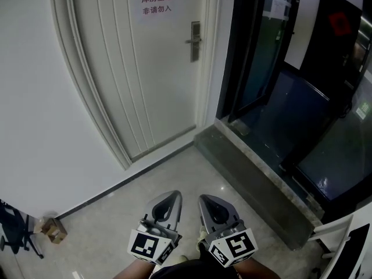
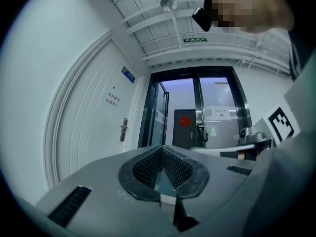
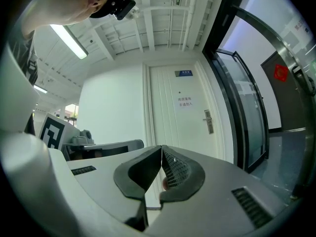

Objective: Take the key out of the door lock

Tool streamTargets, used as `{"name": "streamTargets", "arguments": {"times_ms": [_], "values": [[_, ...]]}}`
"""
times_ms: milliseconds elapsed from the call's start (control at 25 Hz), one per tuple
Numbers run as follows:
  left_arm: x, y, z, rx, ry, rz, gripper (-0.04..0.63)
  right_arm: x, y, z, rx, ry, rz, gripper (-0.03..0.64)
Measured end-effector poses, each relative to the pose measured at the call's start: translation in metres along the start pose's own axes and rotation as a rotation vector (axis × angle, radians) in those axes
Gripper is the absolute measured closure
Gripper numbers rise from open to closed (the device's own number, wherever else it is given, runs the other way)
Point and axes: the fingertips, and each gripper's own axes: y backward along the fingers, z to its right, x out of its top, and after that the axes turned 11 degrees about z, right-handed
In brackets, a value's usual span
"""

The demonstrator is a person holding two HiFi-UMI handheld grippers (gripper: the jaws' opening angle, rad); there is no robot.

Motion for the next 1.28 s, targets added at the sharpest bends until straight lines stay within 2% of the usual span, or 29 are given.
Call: {"name": "streamTargets", "arguments": {"times_ms": [720, 1040, 1280], "values": [[-0.035, -0.225, -0.023, 0.058, -0.091, 0.004, 0.589, 0.016, -0.107, 0.204, 0.048, -0.033, 0.028, 0.603], [-0.047, -0.29, -0.034, 0.049, -0.134, 0.005, 0.589, 0.017, -0.138, 0.258, 0.038, -0.037, 0.042, 0.603], [-0.059, -0.334, -0.062, 0.037, -0.13, 0.011, 0.59, 0.008, -0.175, 0.288, 0.027, -0.029, 0.039, 0.603]]}}
